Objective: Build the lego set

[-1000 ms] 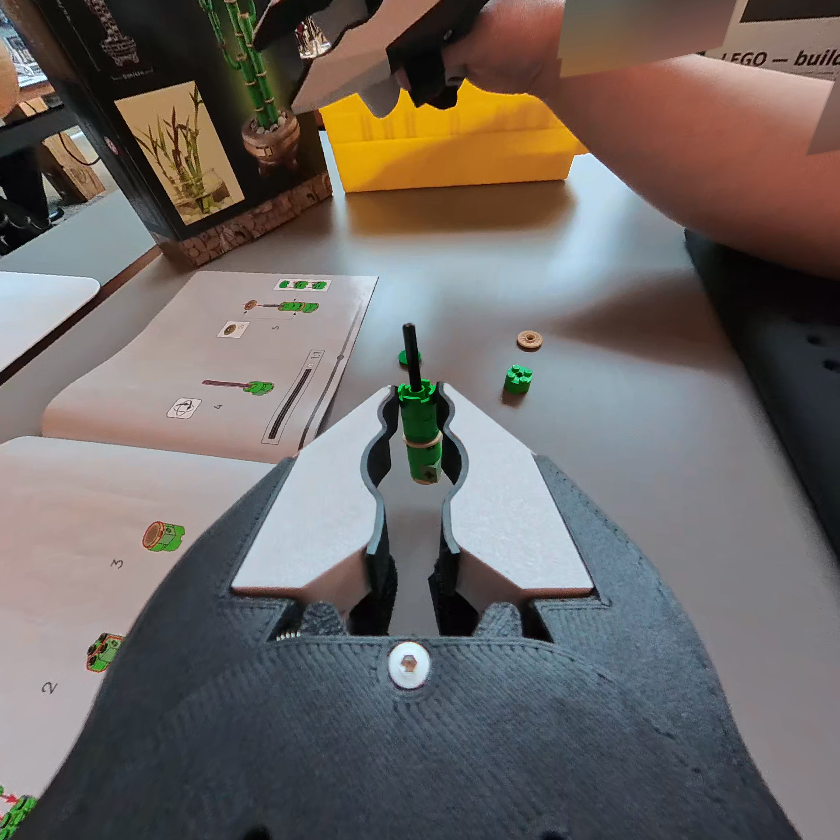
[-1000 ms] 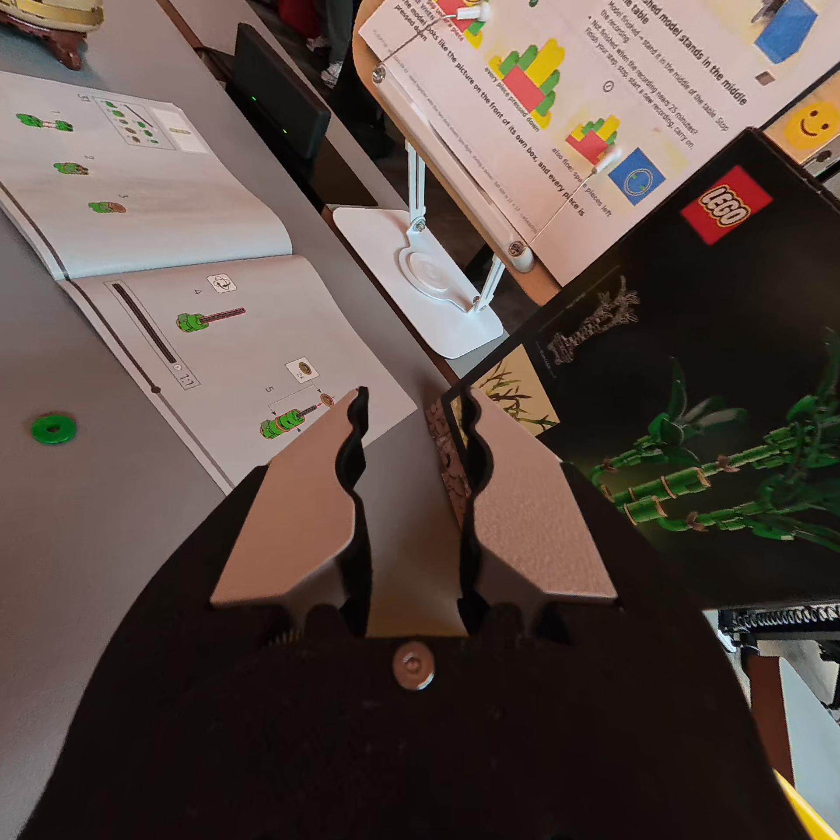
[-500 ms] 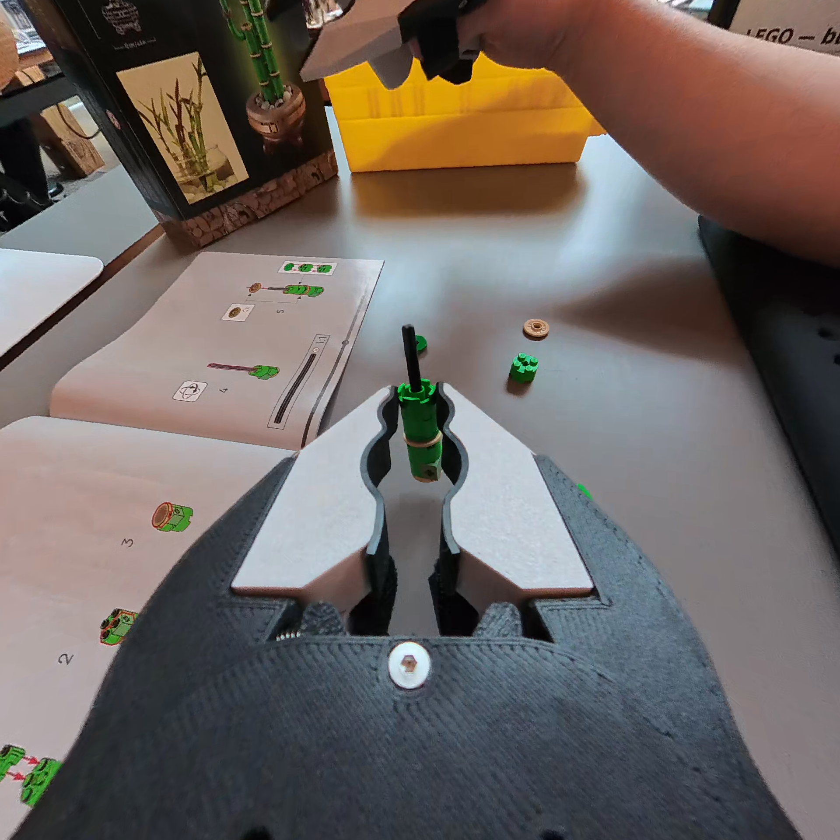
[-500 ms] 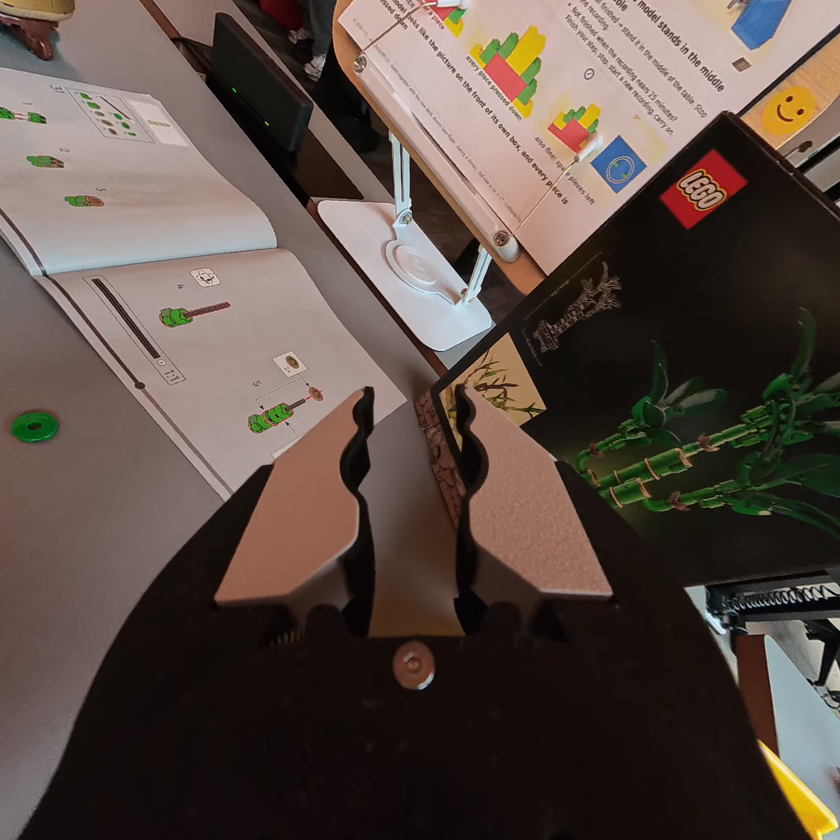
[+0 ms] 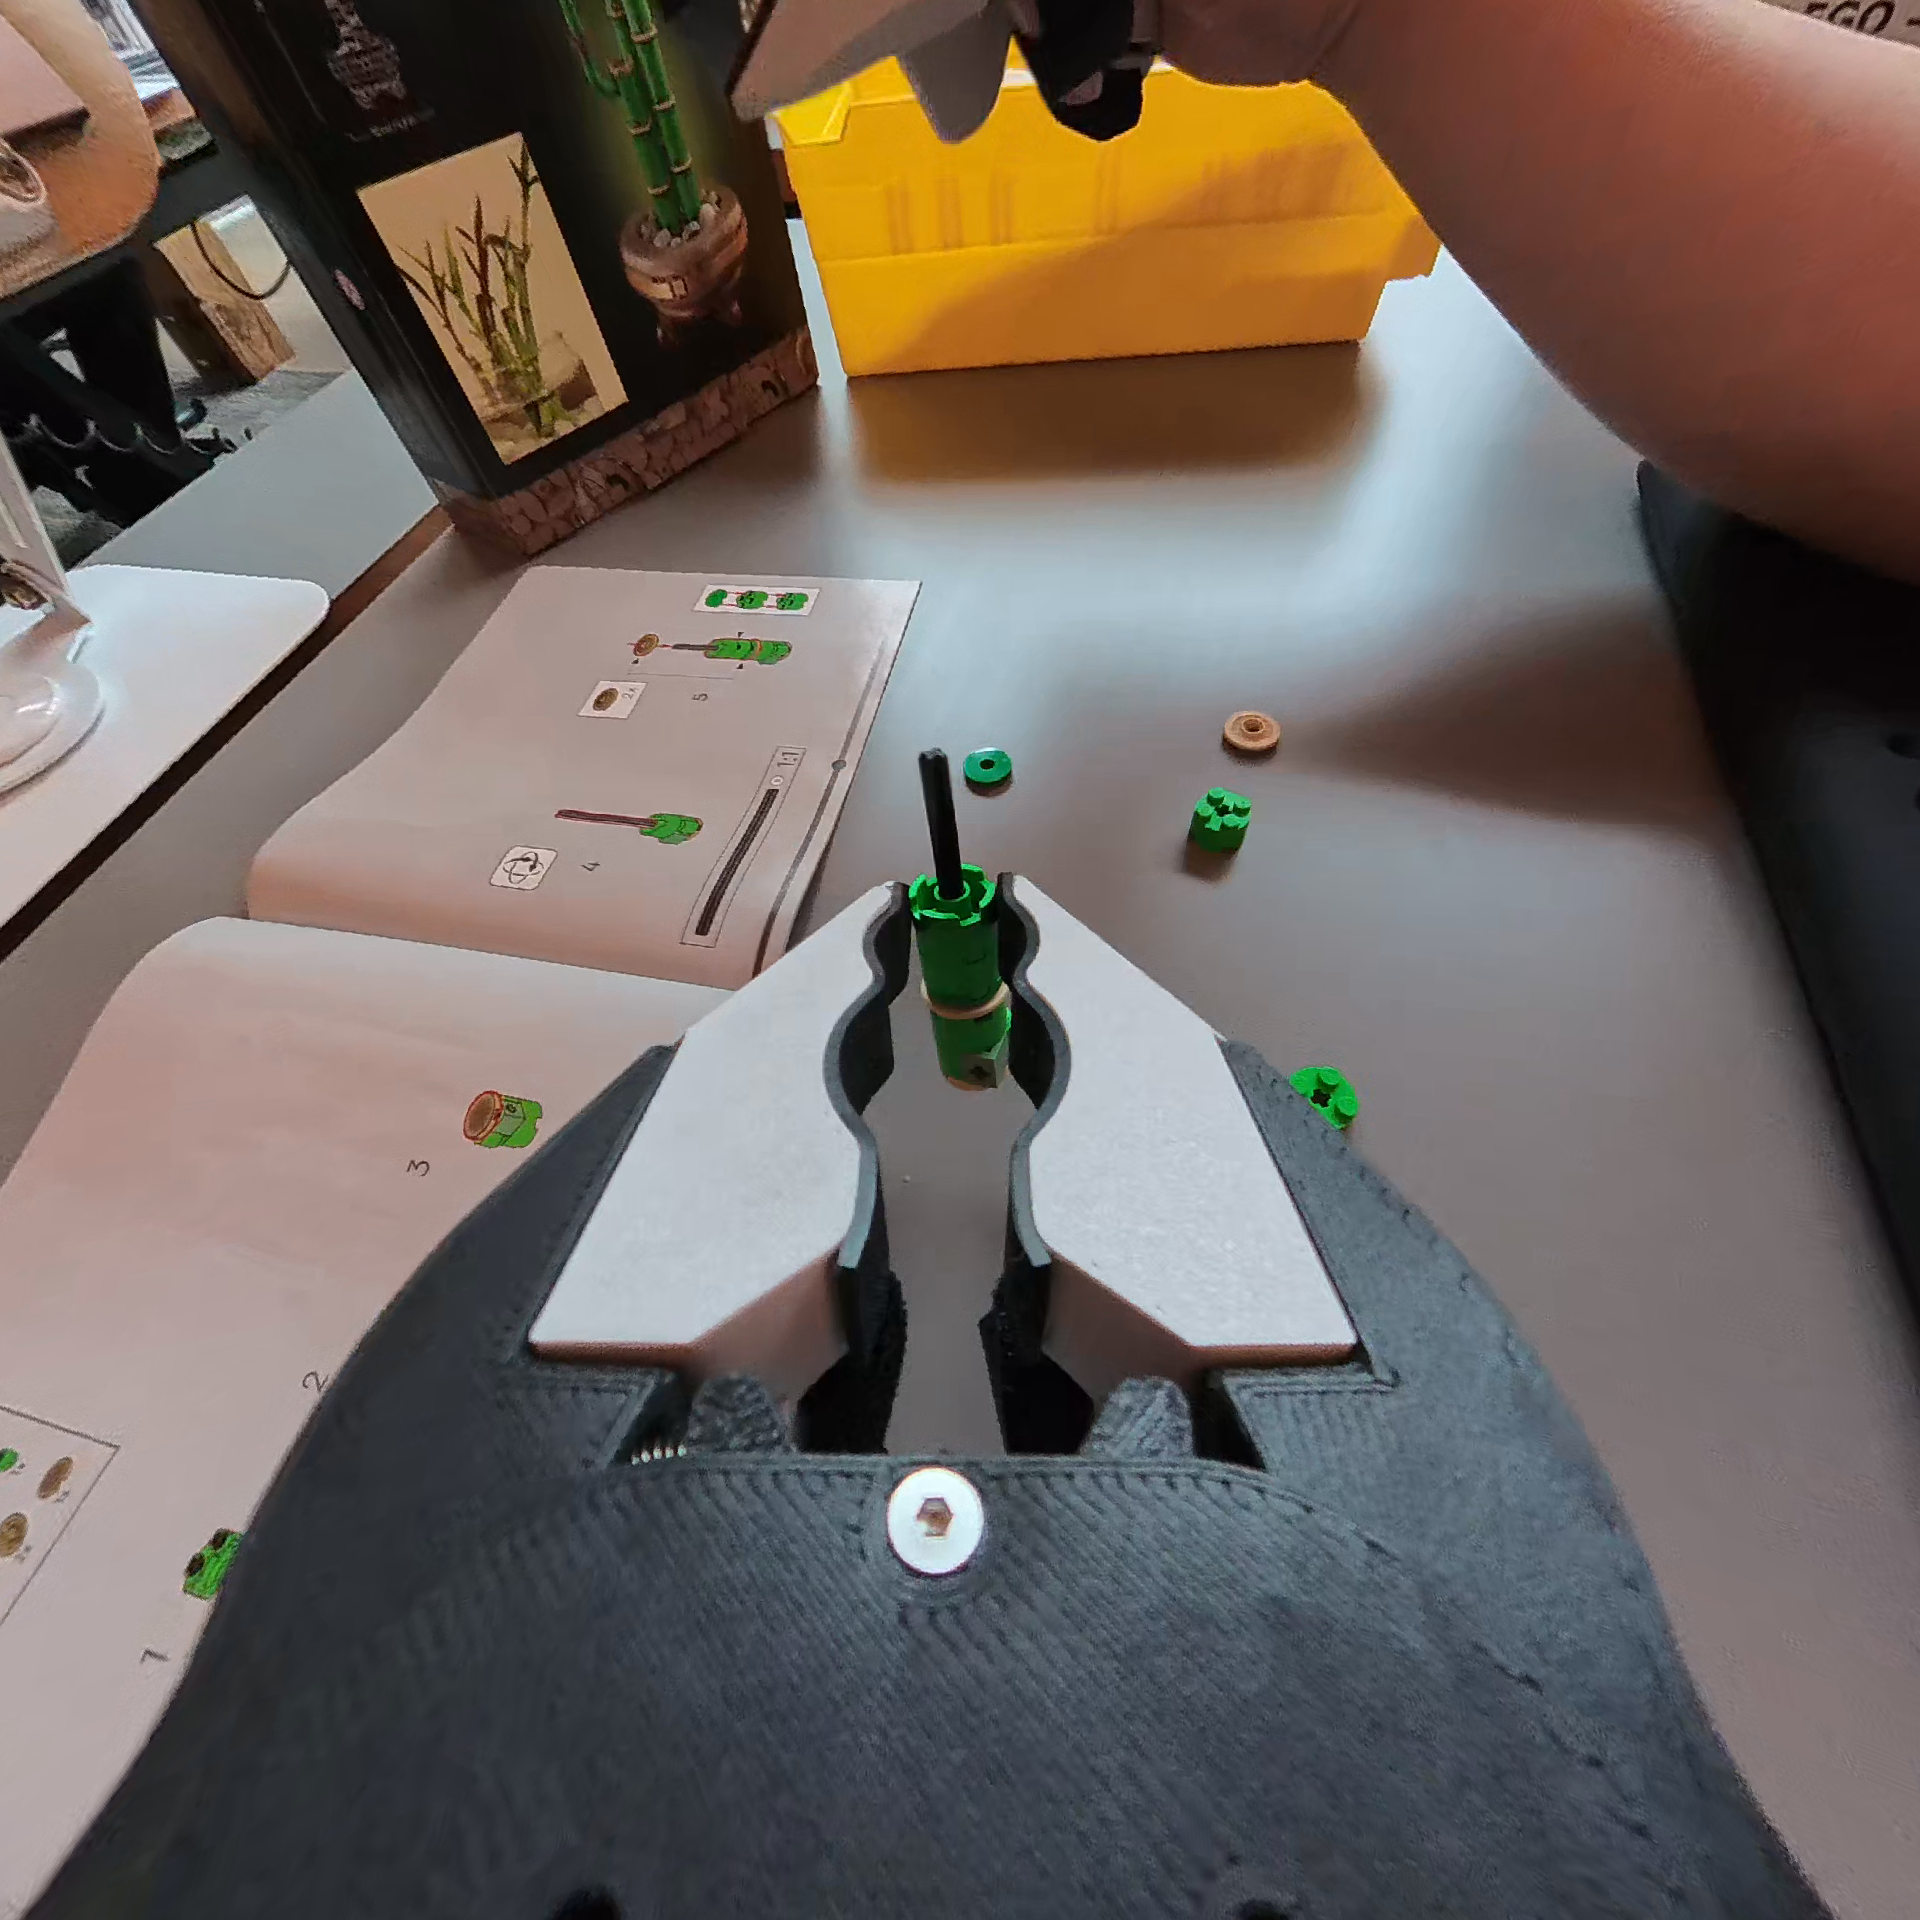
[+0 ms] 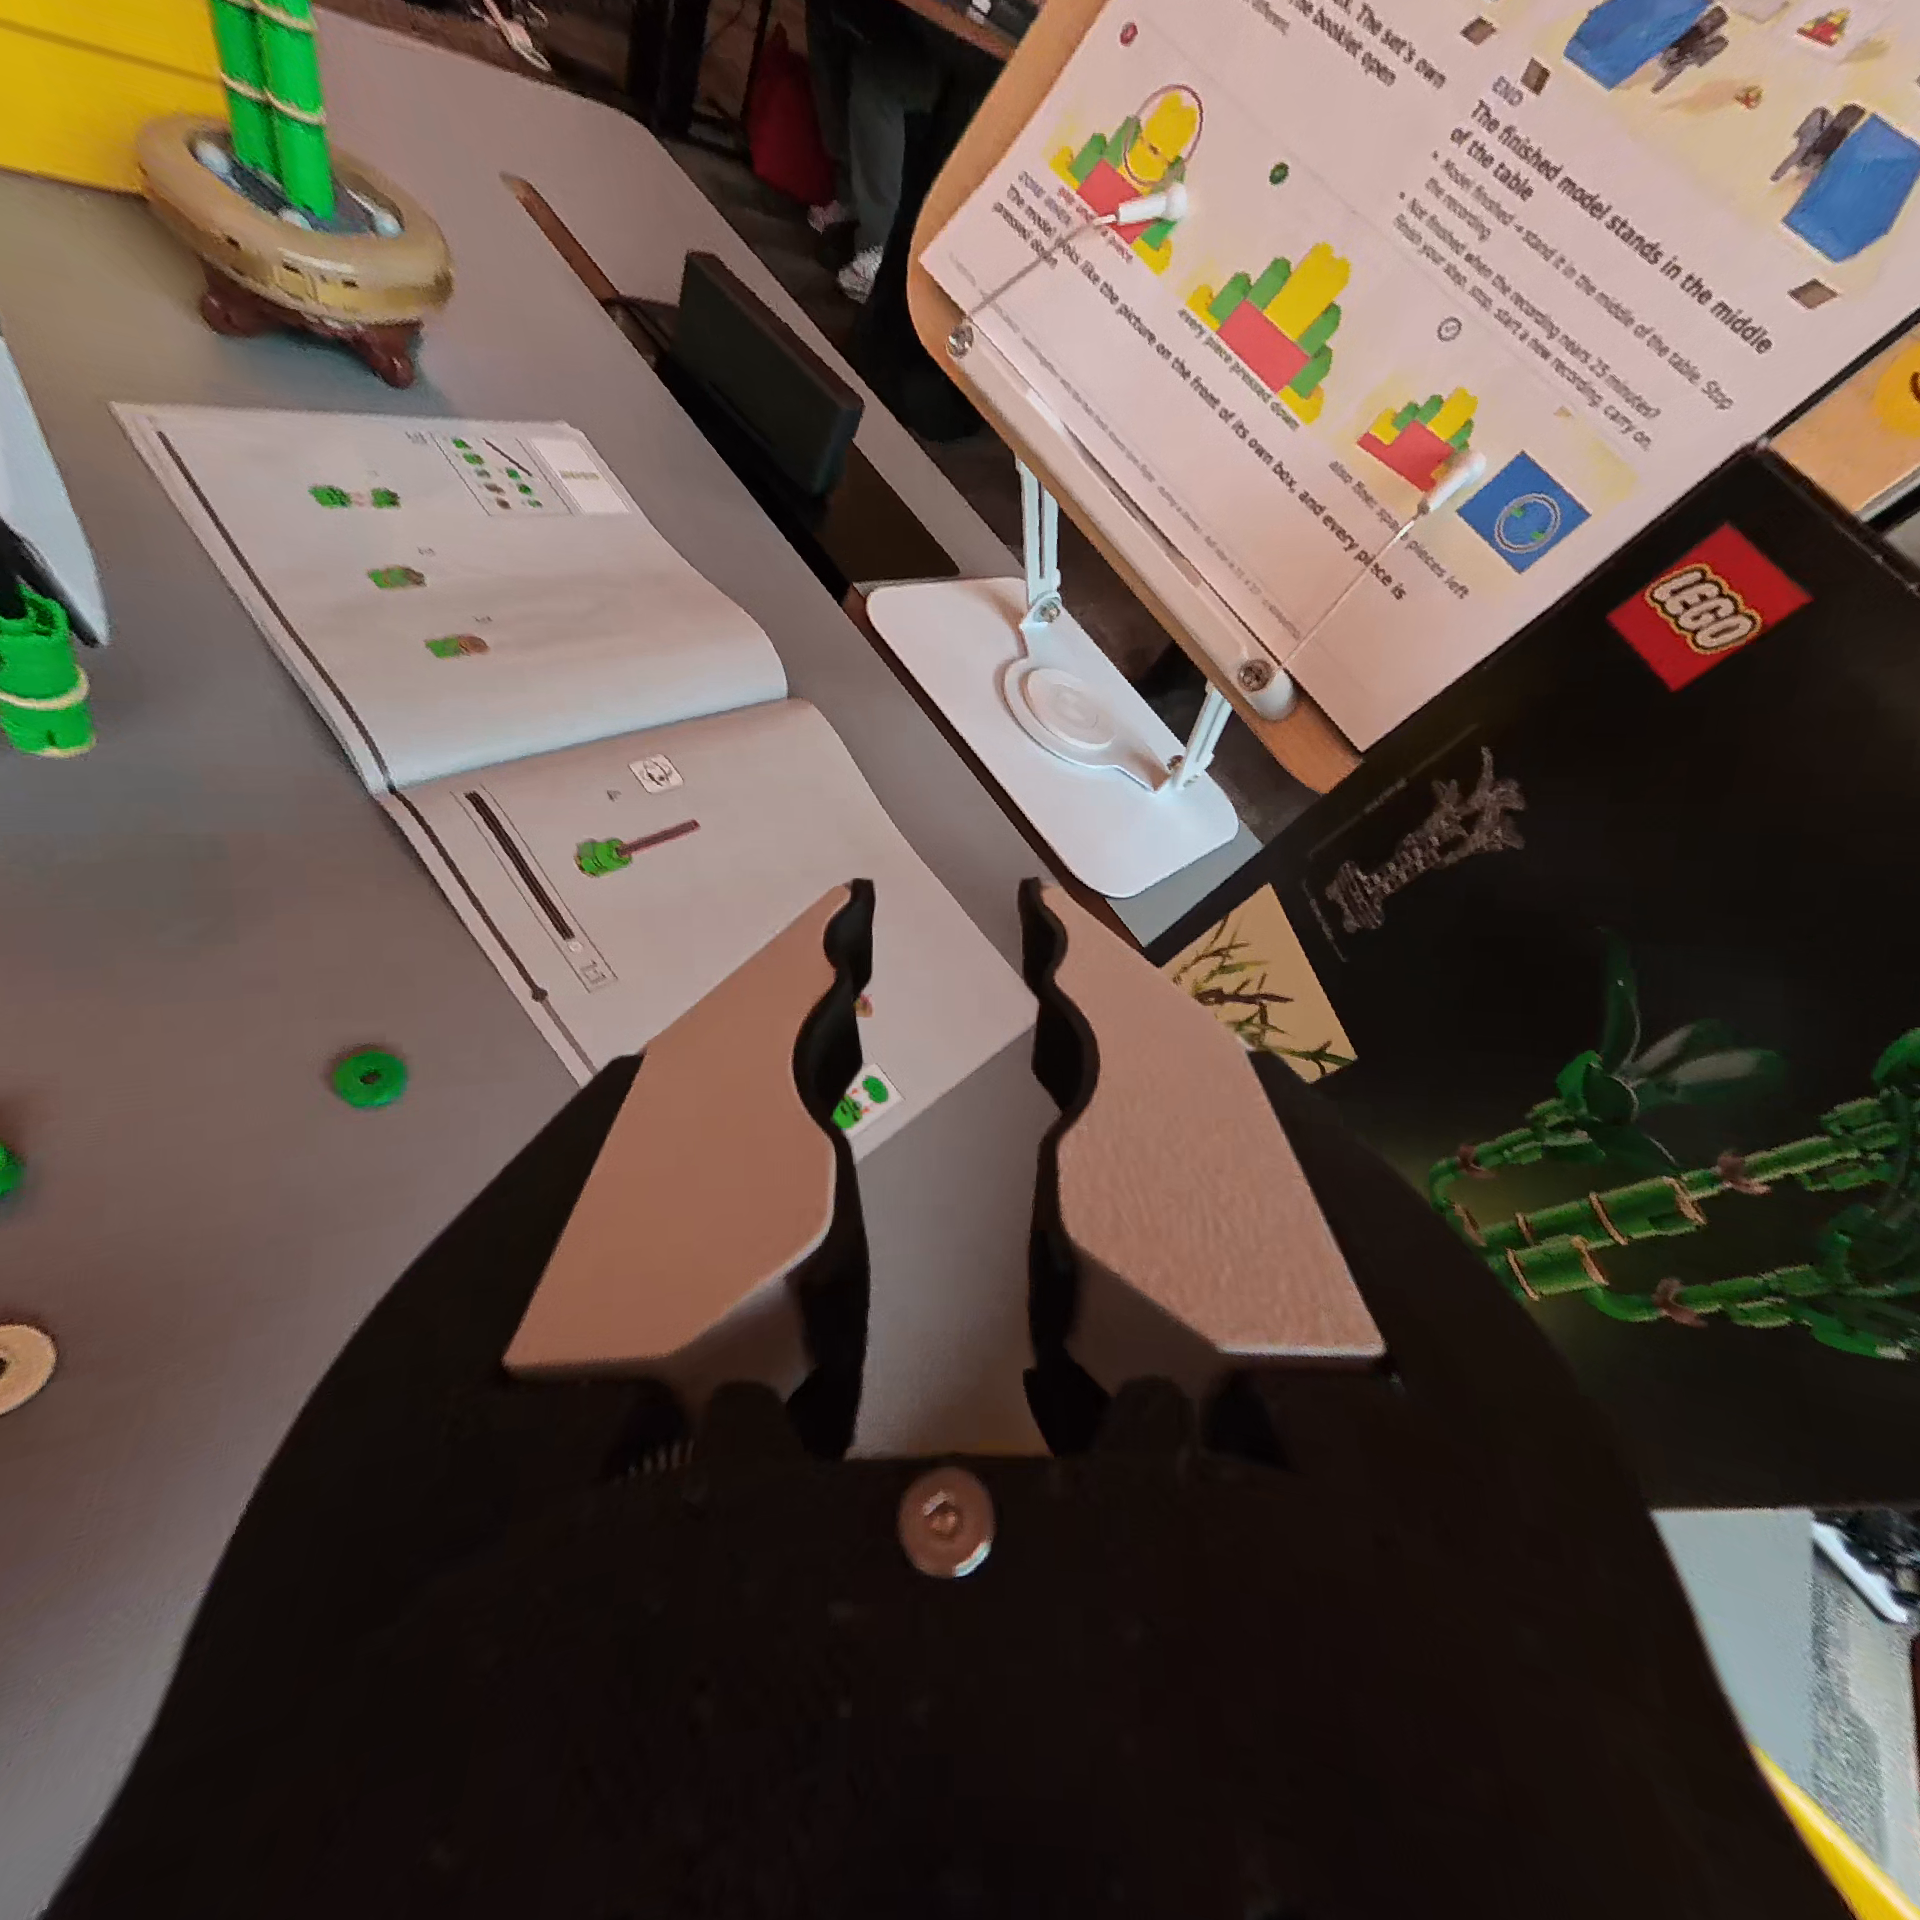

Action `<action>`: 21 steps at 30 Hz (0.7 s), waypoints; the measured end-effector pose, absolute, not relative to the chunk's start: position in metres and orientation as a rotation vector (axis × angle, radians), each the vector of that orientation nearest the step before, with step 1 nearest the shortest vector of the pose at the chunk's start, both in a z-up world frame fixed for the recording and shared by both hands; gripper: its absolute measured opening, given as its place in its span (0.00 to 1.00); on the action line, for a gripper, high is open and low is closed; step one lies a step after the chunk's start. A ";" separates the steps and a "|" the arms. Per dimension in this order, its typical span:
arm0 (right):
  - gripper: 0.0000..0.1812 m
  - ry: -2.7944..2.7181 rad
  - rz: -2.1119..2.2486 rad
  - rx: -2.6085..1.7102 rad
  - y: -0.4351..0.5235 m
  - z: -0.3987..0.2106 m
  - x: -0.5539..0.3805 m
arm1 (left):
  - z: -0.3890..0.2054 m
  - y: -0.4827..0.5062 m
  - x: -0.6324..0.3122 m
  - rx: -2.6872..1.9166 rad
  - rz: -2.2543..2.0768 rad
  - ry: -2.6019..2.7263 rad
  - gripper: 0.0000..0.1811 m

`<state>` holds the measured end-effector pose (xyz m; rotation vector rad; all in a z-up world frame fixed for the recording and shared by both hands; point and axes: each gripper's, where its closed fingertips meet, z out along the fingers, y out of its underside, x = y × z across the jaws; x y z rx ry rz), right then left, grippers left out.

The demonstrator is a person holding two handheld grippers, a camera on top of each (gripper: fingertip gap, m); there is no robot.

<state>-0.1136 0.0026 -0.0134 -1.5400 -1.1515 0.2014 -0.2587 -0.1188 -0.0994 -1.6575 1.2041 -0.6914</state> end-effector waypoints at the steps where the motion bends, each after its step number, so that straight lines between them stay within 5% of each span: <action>1: 0.15 -1.150 0.221 -1.534 0.000 -0.010 -0.117 | -0.098 -0.120 -0.259 -1.663 -0.703 1.200 0.08; 15: 0.18 -1.277 0.844 -1.419 -0.084 0.049 -0.199 | -0.070 -0.132 -0.250 -1.652 -0.922 1.093 0.08; 21: 0.15 -1.307 0.794 -1.450 -0.080 0.039 -0.209 | -0.063 -0.128 -0.254 -1.686 -1.024 0.990 0.08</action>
